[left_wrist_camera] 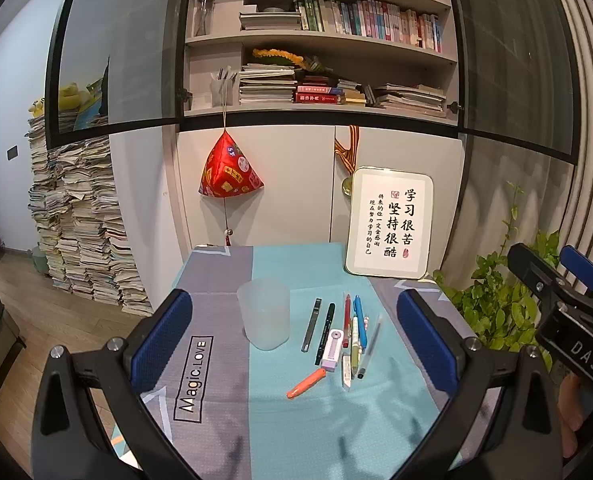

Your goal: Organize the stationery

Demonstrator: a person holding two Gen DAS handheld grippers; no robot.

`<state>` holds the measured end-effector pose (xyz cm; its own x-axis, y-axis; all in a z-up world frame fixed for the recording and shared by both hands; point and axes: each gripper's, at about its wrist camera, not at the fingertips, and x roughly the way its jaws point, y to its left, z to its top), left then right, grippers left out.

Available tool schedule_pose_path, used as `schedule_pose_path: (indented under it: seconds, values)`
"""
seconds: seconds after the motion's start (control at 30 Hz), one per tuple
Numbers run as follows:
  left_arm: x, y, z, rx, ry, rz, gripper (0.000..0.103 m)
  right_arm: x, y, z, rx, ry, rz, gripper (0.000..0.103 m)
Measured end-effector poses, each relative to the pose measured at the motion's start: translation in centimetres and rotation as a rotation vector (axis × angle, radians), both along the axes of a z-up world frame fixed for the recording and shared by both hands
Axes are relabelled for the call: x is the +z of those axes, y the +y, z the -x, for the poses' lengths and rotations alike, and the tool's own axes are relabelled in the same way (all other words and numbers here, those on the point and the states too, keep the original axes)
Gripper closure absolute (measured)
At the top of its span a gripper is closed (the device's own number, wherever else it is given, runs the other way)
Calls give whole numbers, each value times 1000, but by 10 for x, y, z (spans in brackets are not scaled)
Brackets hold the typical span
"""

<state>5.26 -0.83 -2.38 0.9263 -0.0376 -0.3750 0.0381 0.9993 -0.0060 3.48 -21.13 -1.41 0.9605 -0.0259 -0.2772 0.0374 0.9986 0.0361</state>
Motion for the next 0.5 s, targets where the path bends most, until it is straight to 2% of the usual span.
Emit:
schedule_pose_path:
  seconds: [0.5]
  values:
    - [-8,-2,-12,-5,18,-9,1,-9,1,-14,-9,30,-6,10]
